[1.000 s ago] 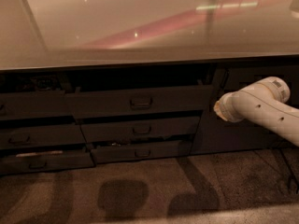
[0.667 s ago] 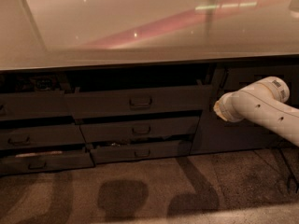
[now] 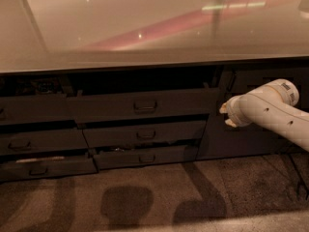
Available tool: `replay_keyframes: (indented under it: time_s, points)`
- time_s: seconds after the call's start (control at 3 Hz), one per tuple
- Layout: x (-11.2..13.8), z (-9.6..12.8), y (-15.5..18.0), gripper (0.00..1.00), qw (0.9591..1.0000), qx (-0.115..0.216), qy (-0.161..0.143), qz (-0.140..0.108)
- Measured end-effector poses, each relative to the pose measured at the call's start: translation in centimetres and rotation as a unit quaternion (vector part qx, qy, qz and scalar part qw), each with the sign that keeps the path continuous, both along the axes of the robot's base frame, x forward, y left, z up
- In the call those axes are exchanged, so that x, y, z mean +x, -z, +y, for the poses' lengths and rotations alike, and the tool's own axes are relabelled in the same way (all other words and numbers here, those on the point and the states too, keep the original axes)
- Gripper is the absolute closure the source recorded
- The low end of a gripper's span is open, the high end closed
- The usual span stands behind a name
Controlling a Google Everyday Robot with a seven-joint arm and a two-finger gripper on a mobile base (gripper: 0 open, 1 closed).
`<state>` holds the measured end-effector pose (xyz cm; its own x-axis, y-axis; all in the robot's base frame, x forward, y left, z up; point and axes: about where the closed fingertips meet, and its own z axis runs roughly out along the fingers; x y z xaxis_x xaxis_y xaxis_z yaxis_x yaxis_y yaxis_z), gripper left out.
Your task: Open top drawer
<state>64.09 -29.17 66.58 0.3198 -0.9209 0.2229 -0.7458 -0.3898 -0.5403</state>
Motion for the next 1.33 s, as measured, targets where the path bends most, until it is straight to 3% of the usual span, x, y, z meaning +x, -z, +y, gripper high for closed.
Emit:
replay_keyframes:
  time_s: [0.33, 1.0, 1.33]
  points:
    - [0.0, 0.0, 0.1, 0.00, 1.0000, 0.000, 0.000, 0.001]
    - [0.1, 0.1, 0.2, 0.00, 0.9997, 0.019, -0.013, 0.004]
    - [-0.9, -0.4, 2.9, 0.00, 0.9920, 0.118, -0.019, 0.041]
